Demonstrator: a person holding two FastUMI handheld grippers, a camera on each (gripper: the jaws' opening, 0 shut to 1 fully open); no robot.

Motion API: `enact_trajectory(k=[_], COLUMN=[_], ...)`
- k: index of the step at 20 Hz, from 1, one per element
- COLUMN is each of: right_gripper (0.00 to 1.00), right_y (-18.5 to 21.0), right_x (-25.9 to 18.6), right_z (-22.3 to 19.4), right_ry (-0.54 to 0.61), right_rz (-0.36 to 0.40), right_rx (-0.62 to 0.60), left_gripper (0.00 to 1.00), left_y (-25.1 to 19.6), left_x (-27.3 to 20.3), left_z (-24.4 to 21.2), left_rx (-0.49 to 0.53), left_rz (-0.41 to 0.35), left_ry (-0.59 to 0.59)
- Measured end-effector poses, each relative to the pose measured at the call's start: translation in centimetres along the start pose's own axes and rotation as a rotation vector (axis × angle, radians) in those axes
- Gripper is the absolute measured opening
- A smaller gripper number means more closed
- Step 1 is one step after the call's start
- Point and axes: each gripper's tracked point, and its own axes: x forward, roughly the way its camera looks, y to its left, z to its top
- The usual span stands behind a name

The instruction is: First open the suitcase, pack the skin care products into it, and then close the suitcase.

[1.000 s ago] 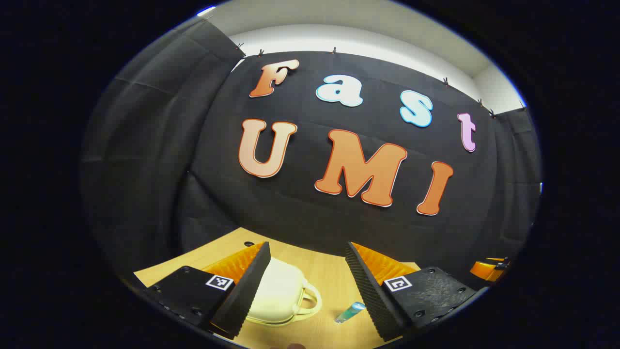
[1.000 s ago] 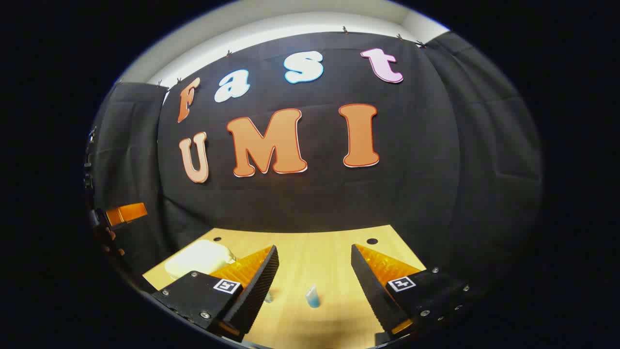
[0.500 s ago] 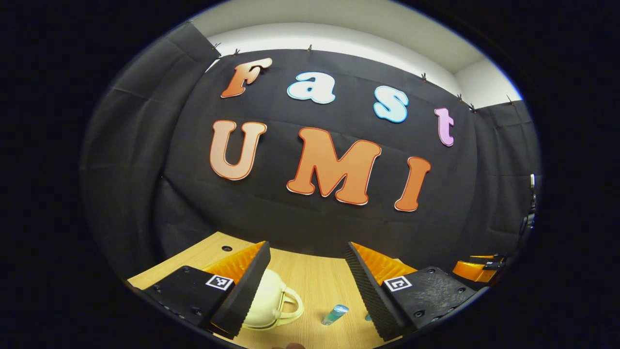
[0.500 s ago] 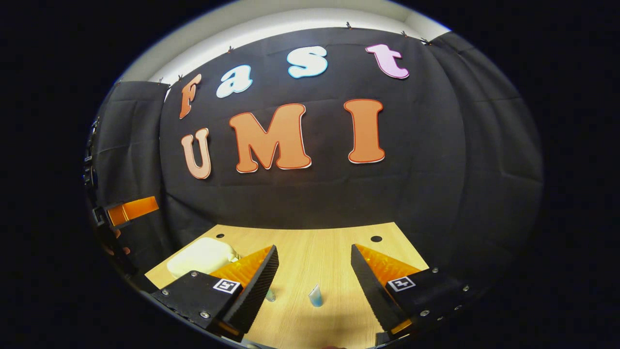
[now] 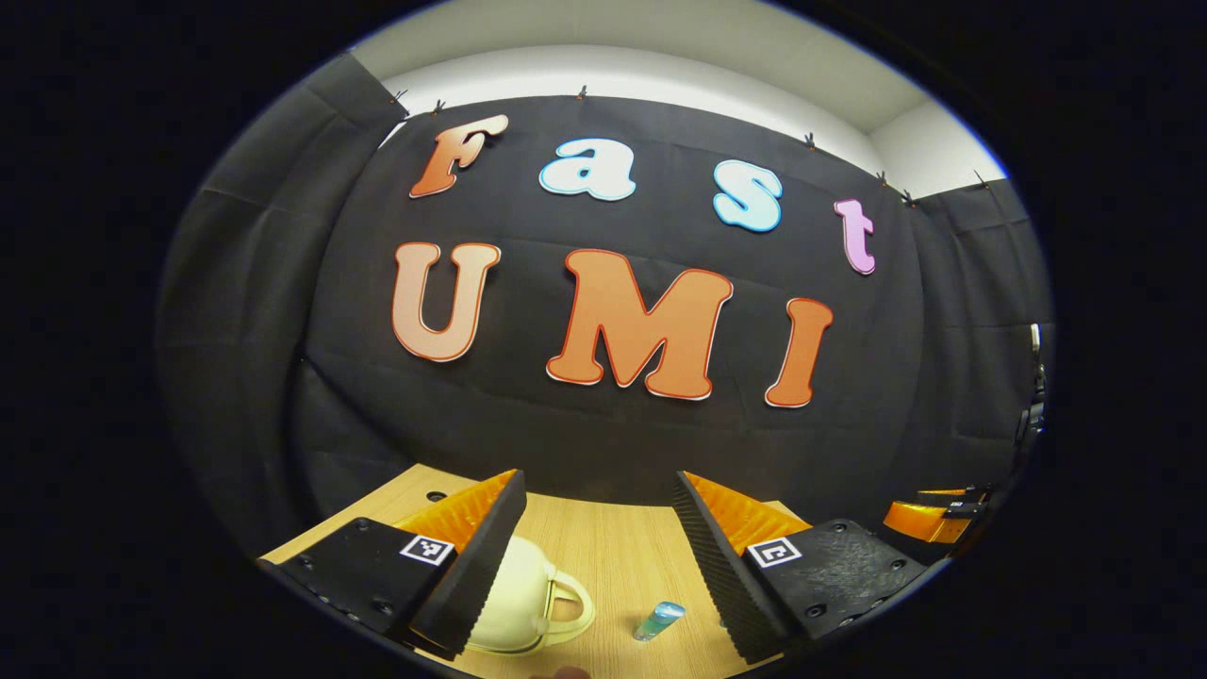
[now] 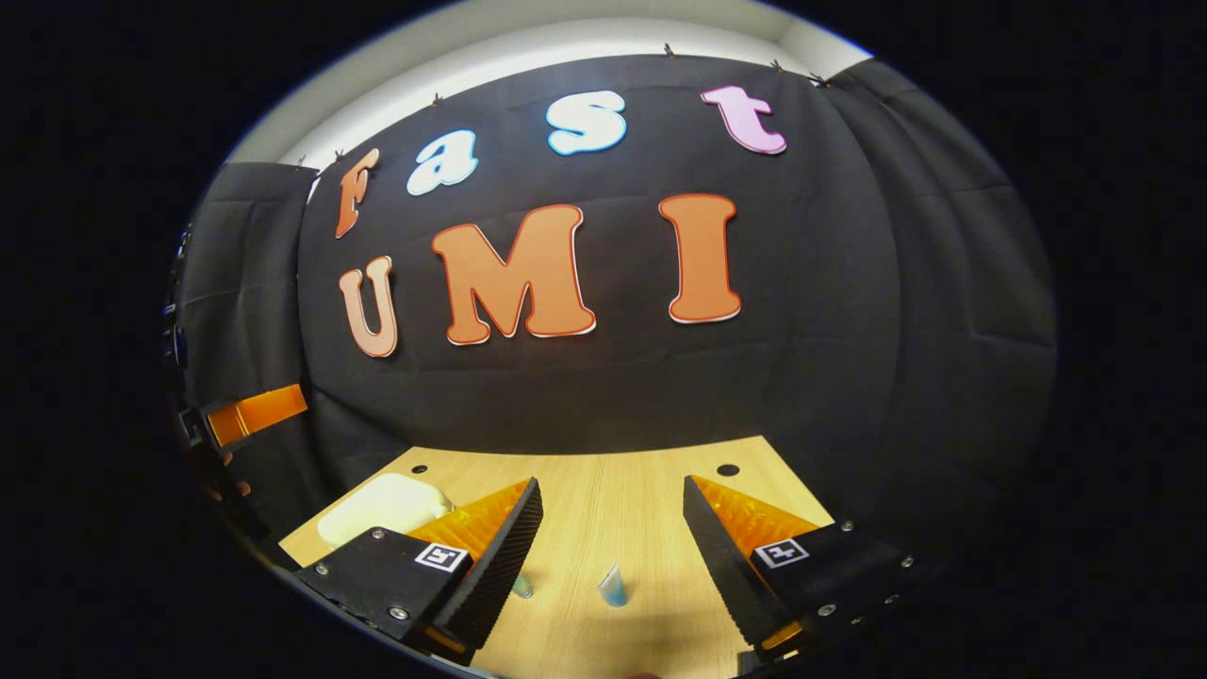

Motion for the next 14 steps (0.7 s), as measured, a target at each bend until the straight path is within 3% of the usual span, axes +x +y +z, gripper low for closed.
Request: enact_trajectory(k=[2,3,5,6,7,10,14], right_gripper=[0.95,1.00,0.95,0.95,0.95,0.95,0.95], right_y=[0.0,-0.5,-1.2,-1.2,-1.1,-1.3,-2.1], right_x=[0.4,0.3,0.0,-0.2,-0.2,-0.1,0.0], right_z=[0.3,0.1,-1.4,-1.9,-2.1,-3.7,-4.1], right_ry=[-0.006,-0.014,0.012,0.016,0.016,0.061,0.070], right_rz=[-0.007,-0.023,-0.060,-0.063,-0.067,-0.078,-0.090], right_rx=[-0.025,-0.041,-0.038,-0.017,-0.003,-0.009,0.007], left_gripper=[0.97,0.97,0.97,0.97,0.97,0.97,0.98], left_y=[0.5,0.8,0.9,0.3,0.2,1.6,1.5], left_x=[0.5,0.6,1.1,1.1,1.1,1.6,2.0], left_z=[-0.1,-0.1,-1.1,-1.9,-2.3,-3.2,-5.6], left_rx=[0.036,0.039,0.015,0.020,0.057,0.219,0.480], left_rz=[0.011,0.014,0.021,-0.014,-0.032,0.023,0.028], left_ry=[-0.009,-0.027,-0.010,0.006,0.015,0.024,0.026])
